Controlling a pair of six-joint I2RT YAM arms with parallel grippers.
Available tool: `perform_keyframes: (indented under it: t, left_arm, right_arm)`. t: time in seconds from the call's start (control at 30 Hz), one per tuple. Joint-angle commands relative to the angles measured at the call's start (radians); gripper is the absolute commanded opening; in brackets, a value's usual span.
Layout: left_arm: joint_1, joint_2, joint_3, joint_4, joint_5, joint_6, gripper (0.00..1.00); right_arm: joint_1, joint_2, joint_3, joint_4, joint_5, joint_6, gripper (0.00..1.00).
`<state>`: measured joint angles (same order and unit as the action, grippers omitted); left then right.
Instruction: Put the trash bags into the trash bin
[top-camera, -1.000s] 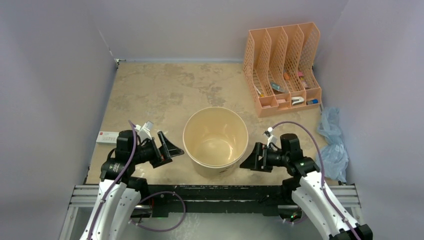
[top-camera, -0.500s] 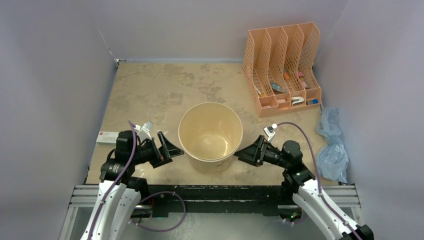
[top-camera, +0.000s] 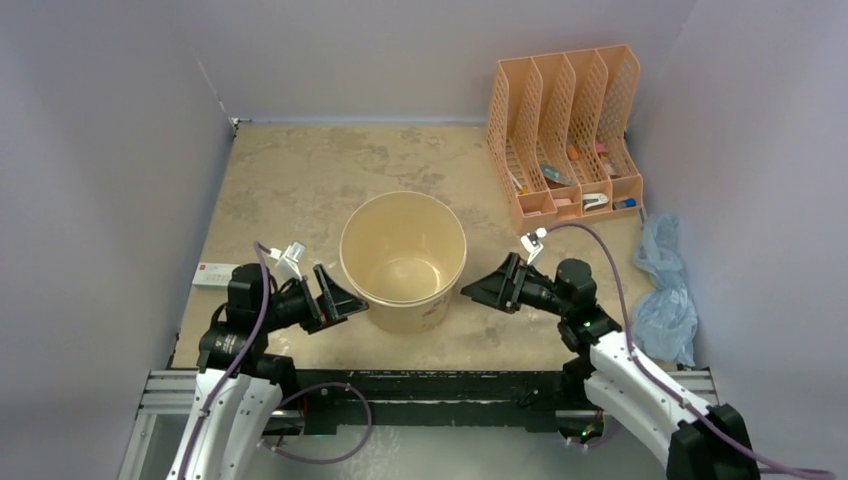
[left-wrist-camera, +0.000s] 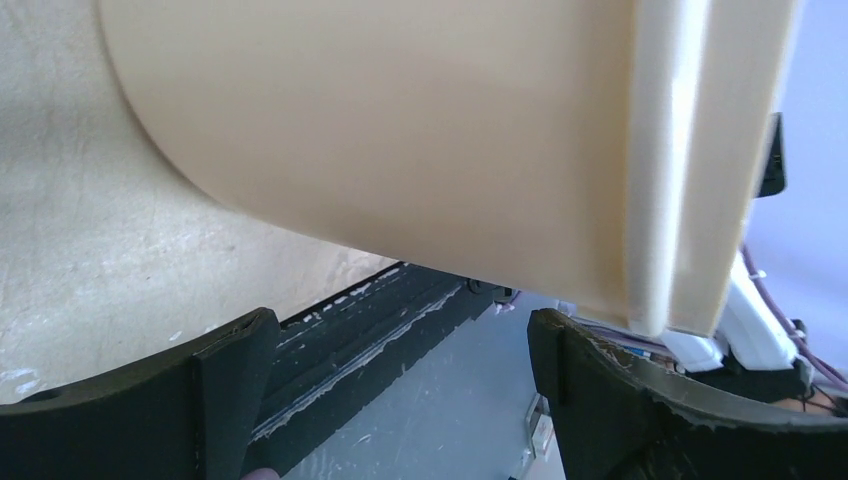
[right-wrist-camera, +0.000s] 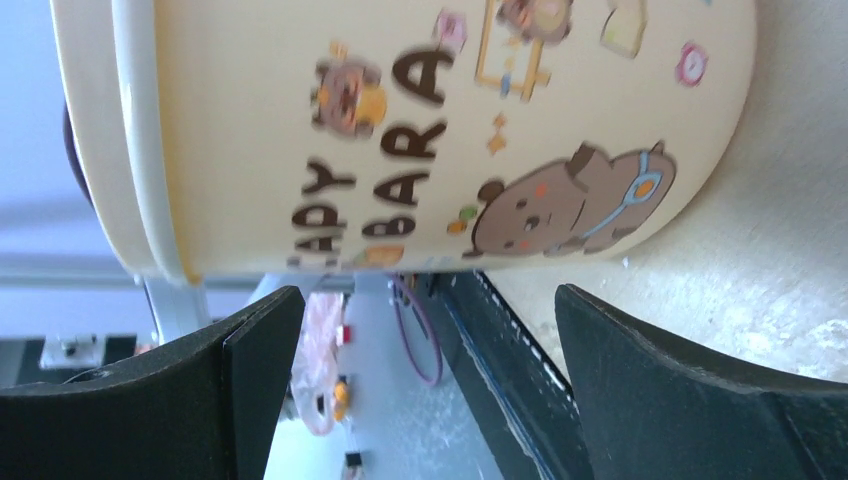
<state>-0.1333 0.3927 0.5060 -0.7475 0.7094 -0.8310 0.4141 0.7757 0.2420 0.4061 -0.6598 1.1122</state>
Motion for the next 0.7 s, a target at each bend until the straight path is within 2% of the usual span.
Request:
perform_keyframes:
  t: [0.0,0.1,0.2,0.33,0.43,0.53,0.67]
  left_arm:
    - [-0.005,0.004,-0.009,0.139,0.104,-0.020,0.96]
    - [-0.005,0.020,-0.041,0.224,0.149,-0.045,0.96]
    - [-0.005,0.047,-0.064,0.312,0.179,-0.068,0.95]
    - [-0.006,0.121,-0.072,0.414,0.188,-0.078,0.95]
    - [-0.006,0.197,-0.067,0.489,0.193,-0.091,0.95]
    - [-0.007,0.243,-0.048,0.487,0.180,-0.069,0.96]
    - [-0.006,0.240,0.002,0.364,0.126,0.021,0.96]
  right_arm:
    - [0.030,-0.107,-0.075,-0.016,-0.117,-0.078,0.99]
    - [0.101,-0.166,-0.094,0.008,-0.077,-0.042,0.98]
    - [0.195,-0.152,-0.092,0.101,0.023,-0.001,0.99]
    - [0.361,0.000,-0.064,0.283,0.197,0.021,0.98]
    - [0.479,0.120,-0.013,0.388,0.412,0.011,0.98]
    - [0.541,0.188,-0.001,0.497,0.614,0.034,0.97]
    - [0.550,0.250,0.033,0.557,0.846,0.066,0.98]
